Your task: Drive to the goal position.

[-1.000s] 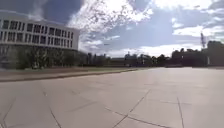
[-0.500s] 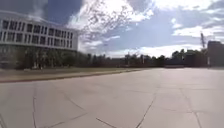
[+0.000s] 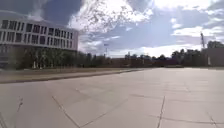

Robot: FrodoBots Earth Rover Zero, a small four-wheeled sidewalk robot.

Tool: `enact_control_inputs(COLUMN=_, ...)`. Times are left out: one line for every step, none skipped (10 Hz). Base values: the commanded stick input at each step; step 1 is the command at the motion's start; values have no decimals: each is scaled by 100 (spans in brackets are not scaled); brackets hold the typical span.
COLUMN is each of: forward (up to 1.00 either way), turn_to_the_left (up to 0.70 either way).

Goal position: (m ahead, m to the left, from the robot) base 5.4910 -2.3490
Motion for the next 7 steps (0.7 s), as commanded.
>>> enact_control_inputs(forward=70, turn_to_the_left=-1)
enact_control_inputs(forward=70, turn_to_the_left=-1)
enact_control_inputs(forward=70, turn_to_the_left=-1)
enact_control_inputs(forward=70, turn_to_the_left=-1)
enact_control_inputs(forward=70, turn_to_the_left=-1)
enact_control_inputs(forward=70, turn_to_the_left=-1)
enact_control_inputs(forward=70, turn_to_the_left=-1)
